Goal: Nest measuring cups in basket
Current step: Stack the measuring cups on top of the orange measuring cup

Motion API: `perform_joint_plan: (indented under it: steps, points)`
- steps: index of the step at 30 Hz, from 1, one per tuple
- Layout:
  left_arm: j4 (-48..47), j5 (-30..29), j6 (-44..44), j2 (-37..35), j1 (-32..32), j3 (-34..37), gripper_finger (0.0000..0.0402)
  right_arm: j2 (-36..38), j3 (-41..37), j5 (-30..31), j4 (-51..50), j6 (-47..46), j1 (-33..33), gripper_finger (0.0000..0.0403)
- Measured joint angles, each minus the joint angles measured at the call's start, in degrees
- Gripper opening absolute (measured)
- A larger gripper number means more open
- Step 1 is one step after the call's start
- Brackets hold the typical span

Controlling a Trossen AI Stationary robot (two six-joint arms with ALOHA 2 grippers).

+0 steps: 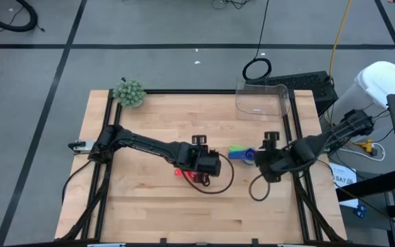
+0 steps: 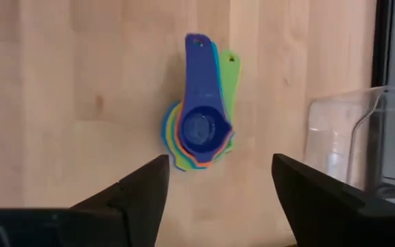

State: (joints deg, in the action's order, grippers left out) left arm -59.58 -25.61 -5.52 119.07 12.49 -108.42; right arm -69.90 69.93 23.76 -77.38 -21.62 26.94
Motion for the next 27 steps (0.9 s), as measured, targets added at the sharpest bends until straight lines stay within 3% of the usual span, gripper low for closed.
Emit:
perform_joint_plan:
  steps: [5,12,15,21,27]
  points:
    - [7.54,0.22,5.38,0.00,-1.88,0.00,0.0179,-3.86,-0.02,0.18,1.66,4.77,-3.87,0.0273]
    - [11.83,7.33,9.55,0.00,-6.17,0.00,0.0179,-8.30,-0.02,-5.07,9.30,10.37,-7.78,0.0308]
    - [7.53,3.62,8.63,-0.06,-8.21,0.00,0.0179,-10.48,-0.05,-6.99,12.16,11.42,-8.69,0.0316]
    - [-9.64,-4.65,2.19,-5.36,-11.33,0.09,0.0179,-13.89,-3.10,-9.05,15.71,13.83,-10.67,0.0322]
    - [-8.28,-7.17,0.92,-16.24,-10.23,3.35,0.0179,-13.11,-9.62,-9.39,20.88,14.21,-14.09,0.0322]
